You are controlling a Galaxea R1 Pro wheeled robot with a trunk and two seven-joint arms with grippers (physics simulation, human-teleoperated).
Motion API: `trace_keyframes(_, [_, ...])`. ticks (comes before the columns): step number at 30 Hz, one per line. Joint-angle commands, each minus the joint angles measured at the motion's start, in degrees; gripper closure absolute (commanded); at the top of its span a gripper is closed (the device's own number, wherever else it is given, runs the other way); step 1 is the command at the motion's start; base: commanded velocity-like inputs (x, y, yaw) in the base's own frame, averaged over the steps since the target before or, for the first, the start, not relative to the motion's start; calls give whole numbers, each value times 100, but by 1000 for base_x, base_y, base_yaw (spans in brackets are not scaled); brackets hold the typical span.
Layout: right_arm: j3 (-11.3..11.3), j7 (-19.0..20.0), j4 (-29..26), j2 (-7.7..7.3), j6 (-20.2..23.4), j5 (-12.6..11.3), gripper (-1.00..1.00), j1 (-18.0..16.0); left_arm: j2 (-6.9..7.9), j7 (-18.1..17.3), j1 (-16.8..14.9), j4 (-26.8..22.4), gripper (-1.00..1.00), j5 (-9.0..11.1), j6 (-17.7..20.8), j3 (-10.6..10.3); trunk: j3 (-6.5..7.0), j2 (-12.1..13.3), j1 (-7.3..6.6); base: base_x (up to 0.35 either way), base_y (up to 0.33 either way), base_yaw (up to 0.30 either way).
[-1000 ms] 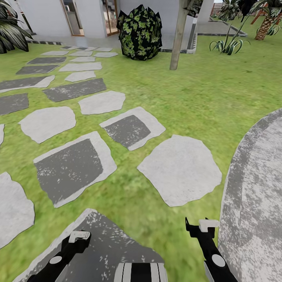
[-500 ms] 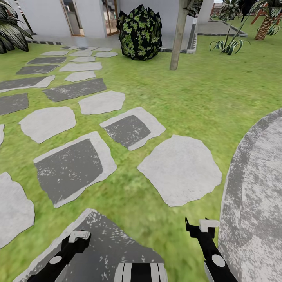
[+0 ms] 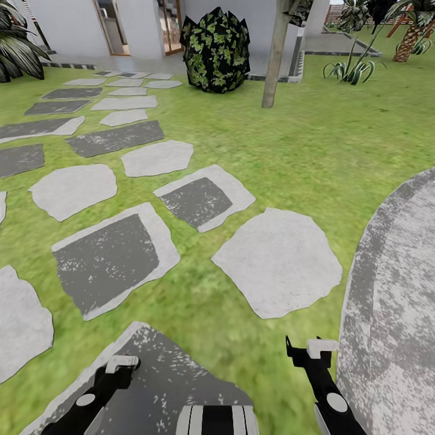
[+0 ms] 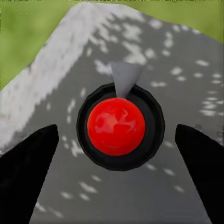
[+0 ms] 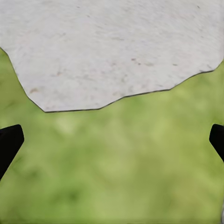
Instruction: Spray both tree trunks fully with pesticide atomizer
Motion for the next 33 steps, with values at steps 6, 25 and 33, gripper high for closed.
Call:
trace_keyframes(6, [-1, -31, 8, 0, -10, 60, -100, -2, -32, -35, -5, 1, 100, -58, -23, 42, -3, -1, -1, 0, 0, 0])
trace_keyframes(25, [-1, -31, 9, 0, -10, 60, -100, -2, -8, -44, -5, 1, 100, -58, -16, 40, 19, 0, -4, 0, 0, 0])
trace_keyframes(33, [1, -31, 15, 0, -10, 66, -100, -2, 4, -52, -5, 1, 100, -50, -15, 40, 196, 11, -24, 0, 0, 0])
